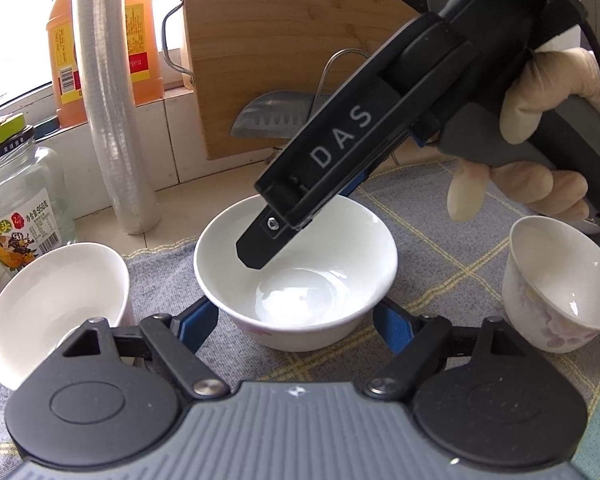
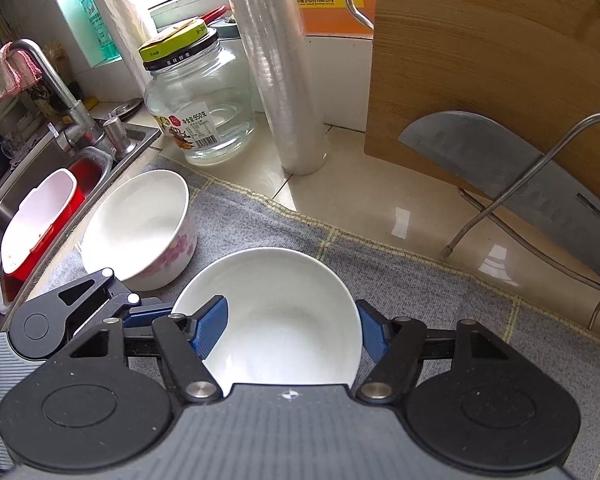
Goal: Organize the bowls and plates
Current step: 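Close the right gripper on the bowl rim and lift it, then carry the bowl with the right gripper and lower it into the placed bowl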
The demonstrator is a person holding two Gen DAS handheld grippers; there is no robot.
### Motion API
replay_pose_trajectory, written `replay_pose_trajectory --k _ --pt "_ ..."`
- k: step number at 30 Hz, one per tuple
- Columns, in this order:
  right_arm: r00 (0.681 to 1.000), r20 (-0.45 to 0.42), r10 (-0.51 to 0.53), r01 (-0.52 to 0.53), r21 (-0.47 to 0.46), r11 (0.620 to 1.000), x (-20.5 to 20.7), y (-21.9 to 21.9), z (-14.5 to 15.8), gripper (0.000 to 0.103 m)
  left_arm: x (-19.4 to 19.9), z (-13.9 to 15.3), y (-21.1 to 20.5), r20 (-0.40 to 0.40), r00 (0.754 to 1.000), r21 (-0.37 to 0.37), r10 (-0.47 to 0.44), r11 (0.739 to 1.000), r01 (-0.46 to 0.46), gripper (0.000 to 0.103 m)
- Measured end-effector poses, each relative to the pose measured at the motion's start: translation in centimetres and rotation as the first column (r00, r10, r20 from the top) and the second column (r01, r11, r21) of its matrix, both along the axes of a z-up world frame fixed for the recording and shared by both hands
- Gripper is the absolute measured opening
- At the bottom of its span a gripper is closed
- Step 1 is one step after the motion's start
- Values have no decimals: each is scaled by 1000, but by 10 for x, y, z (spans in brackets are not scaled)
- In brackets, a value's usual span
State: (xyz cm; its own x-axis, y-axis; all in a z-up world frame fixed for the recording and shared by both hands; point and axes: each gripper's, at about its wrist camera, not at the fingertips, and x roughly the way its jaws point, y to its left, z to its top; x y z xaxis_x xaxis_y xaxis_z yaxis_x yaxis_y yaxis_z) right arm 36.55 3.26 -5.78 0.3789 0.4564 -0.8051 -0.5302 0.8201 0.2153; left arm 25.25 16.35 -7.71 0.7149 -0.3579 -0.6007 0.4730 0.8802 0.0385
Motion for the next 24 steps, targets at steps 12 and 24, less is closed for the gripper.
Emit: replay_pose_trajectory --k 12,24 --pt "1000 -4 -12 12 48 999 -47 -7 23 74 -39 34 1 -90 995 19 -39 999 41 84" --pt "1000 -2 -26 26 79 996 -109 -17 42 74 -91 56 -7 -115 988 60 -105 992 113 84"
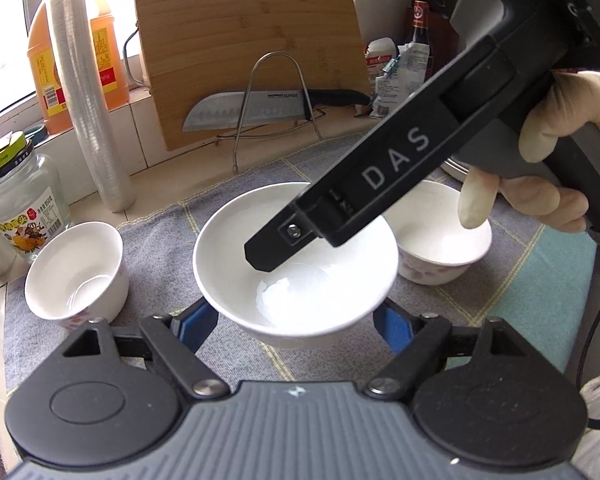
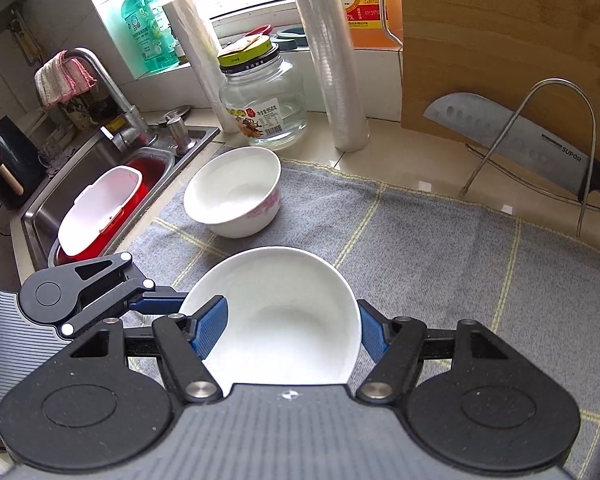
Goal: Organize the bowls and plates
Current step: 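Carry the bowl with the right gripper and lower it into the placed bowl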
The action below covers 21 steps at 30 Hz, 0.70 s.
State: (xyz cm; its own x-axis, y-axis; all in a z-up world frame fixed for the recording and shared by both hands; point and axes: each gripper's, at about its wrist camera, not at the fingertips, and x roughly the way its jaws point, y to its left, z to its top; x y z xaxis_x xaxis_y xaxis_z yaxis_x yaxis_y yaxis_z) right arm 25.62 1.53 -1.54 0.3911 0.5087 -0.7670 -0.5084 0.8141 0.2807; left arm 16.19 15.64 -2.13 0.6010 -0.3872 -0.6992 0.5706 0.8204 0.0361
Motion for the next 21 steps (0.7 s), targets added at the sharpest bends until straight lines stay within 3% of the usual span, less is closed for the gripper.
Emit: replay_pose_trajectory --k 11,21 --pt "994 27 -103 103 3 995 -39 -38 12 74 -16 11 -30 12 991 10 -131 991 130 84" --pt "966 78 -247 249 -23 968 -52 -83 24 74 -4 11 -73 53 966 -13 -254 967 255 84"
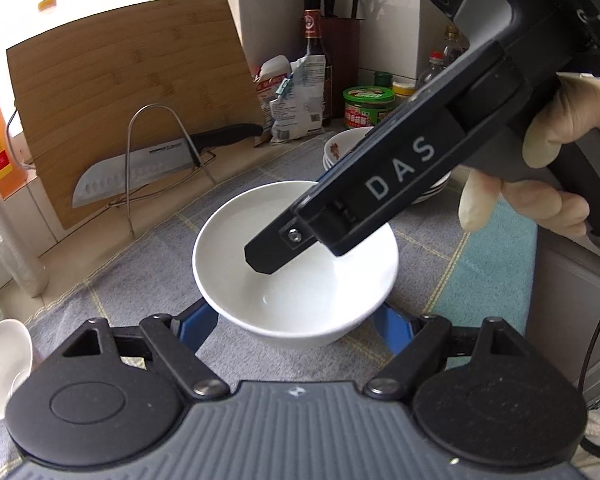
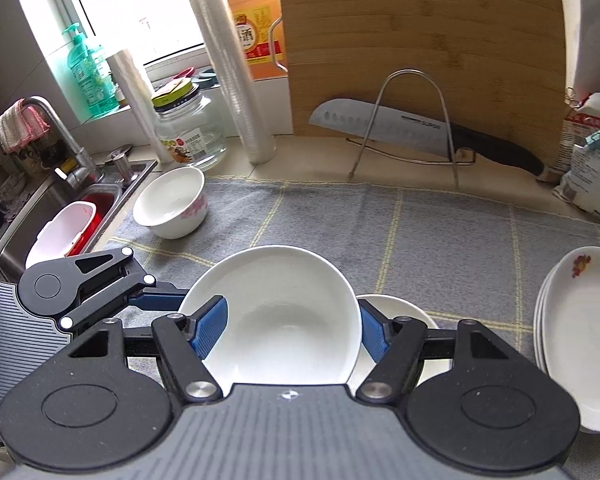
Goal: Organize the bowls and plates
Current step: 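Carry the bowl with the right gripper and lower it into the placed bowl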
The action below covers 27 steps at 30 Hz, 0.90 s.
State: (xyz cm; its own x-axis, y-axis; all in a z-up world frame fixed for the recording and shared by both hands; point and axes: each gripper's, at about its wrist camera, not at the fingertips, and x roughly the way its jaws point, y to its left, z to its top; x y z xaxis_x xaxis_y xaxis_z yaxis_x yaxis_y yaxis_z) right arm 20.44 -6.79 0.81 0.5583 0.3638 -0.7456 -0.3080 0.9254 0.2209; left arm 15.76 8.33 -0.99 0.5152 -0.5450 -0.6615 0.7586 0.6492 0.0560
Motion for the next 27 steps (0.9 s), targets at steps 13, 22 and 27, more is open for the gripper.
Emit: replay_pose_trajectory --k 13,22,27 --pt "996 -11 -84 84 -28 996 7 -35 -14 74 24 -20 -37 -45 997 17 -65 998 66 84" --pt "994 -44 -104 103 -9 995 11 -42 -27 74 27 -27 -41 -73 994 34 -80 996 83 84" --pt "993 -48 -110 110 0 994 12 -43 -29 74 30 -26 -42 -81 993 40 -84 995 88 85"
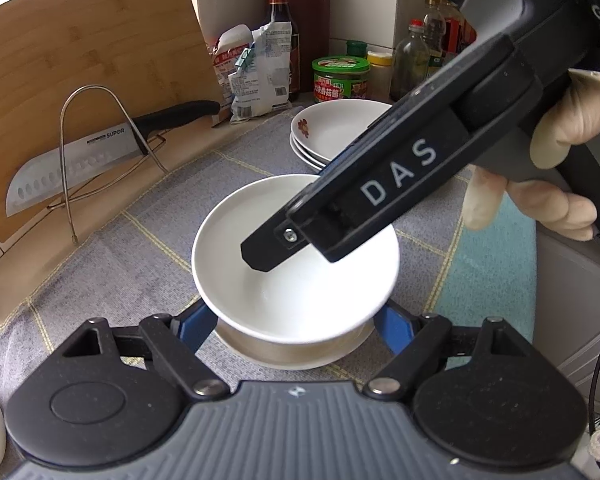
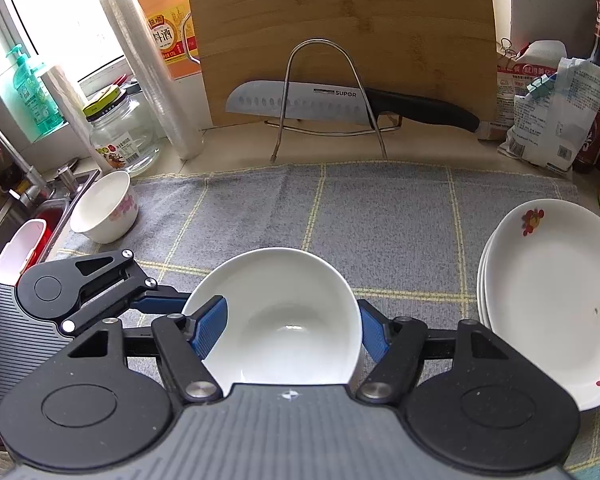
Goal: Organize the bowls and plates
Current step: 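Carry the bowl with the right gripper and lower it into the placed bowl, then open the right gripper and withdraw it from the bowl stack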
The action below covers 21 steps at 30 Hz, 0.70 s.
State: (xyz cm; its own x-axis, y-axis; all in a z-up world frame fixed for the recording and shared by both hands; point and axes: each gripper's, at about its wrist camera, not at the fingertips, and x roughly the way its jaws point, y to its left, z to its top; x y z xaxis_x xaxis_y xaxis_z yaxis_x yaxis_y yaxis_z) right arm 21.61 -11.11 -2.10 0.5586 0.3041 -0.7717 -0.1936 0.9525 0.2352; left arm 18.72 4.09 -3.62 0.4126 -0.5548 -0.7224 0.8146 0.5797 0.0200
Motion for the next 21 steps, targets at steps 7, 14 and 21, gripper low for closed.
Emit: replay_pose_trajectory --k 7,14,21 --pt "1000 -8 -8 8 7 1000 1 -1 -3 74 3 -1 0 -12 1000 -1 -1 1000 1 86" --pt "1000 -15 -9 9 12 1000 2 -1 -6 74 4 -2 0 -13 1000 2 -4 1000 4 89" --pt "1000 -15 -21 21 4 1000 2 -3 -7 75 2 -3 -1 2 1000 12 -15 1000 15 93"
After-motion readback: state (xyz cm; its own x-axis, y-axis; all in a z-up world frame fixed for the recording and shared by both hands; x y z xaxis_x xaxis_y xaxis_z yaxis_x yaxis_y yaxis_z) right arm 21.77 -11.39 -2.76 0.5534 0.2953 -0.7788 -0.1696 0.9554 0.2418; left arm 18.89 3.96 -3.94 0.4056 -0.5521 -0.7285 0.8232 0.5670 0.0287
